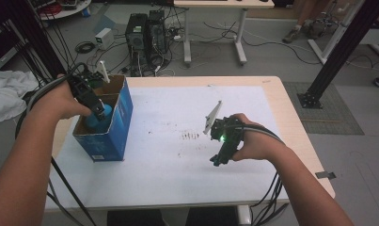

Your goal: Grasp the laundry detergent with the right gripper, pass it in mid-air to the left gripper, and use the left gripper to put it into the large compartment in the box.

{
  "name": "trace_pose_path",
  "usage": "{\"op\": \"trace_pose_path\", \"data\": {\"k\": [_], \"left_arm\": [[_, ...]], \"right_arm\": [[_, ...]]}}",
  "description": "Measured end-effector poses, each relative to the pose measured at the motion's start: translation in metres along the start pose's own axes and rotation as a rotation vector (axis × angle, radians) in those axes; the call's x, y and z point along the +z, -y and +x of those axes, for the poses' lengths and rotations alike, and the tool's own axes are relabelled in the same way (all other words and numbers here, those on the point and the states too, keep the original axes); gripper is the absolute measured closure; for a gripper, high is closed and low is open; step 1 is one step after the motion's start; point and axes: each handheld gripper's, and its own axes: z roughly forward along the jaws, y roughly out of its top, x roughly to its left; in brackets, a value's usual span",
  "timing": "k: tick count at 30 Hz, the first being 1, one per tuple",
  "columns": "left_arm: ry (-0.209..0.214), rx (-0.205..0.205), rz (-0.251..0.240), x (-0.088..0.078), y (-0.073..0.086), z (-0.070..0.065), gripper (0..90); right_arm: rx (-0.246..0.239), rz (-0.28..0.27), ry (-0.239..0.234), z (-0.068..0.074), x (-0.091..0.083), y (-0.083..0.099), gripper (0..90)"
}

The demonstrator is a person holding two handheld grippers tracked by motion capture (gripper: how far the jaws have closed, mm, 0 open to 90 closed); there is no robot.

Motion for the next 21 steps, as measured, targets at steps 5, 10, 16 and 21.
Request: {"op": "trace_pose_path", "data": {"k": [5,10,16,21], "left_arm": [[0.013,0.026,-0.008,-0.007,0.003,-0.005,11.5],[-0.007,0.036,-0.008,-0.015,0.006,-0.007,8.0],[-0.019,0.033,-0.023,-0.027,0.01,-0.011,5.1],[-0.016,0.054,-0.035,-0.037,0.01,-0.018,5.0]], "right_arm": [[0.0,0.004,-0.005,0.0,0.001,-0.001,12.0],[-0.002,0.009,-0.007,0.001,0.0,-0.002,12.0],[-0.008,0.012,-0.005,0.002,-0.006,-0.002,12.0],[-0.004,0.021,-0.004,0.002,-0.01,-0.002,12.0]]}}
